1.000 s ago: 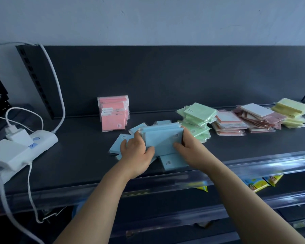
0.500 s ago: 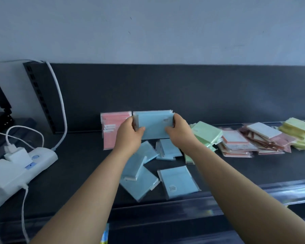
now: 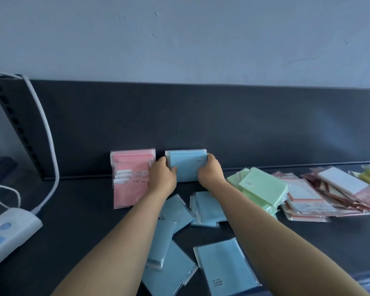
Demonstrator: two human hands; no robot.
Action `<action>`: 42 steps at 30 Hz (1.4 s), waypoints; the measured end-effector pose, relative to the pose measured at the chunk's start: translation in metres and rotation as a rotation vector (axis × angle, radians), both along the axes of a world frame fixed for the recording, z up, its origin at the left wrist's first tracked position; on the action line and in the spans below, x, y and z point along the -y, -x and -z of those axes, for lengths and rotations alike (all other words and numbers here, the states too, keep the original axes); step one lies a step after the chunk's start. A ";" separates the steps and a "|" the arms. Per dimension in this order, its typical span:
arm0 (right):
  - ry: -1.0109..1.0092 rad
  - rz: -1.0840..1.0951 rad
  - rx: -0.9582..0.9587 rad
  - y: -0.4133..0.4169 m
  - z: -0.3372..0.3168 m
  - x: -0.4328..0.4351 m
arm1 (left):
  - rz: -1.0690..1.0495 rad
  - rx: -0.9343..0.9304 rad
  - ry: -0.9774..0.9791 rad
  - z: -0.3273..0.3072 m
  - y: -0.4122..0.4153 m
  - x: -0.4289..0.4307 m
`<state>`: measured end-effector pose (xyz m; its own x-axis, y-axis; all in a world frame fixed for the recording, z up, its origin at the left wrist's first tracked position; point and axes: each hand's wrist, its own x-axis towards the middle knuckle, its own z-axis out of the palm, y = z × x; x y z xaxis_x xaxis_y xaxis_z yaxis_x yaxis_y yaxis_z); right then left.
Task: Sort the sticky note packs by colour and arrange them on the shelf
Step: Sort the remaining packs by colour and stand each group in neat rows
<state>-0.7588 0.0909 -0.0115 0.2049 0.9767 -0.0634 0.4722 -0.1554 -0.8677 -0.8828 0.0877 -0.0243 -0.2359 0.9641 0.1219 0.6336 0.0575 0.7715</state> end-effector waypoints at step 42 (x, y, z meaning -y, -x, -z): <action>-0.037 0.002 -0.032 -0.007 0.016 -0.014 | 0.012 -0.062 0.002 0.003 -0.008 -0.004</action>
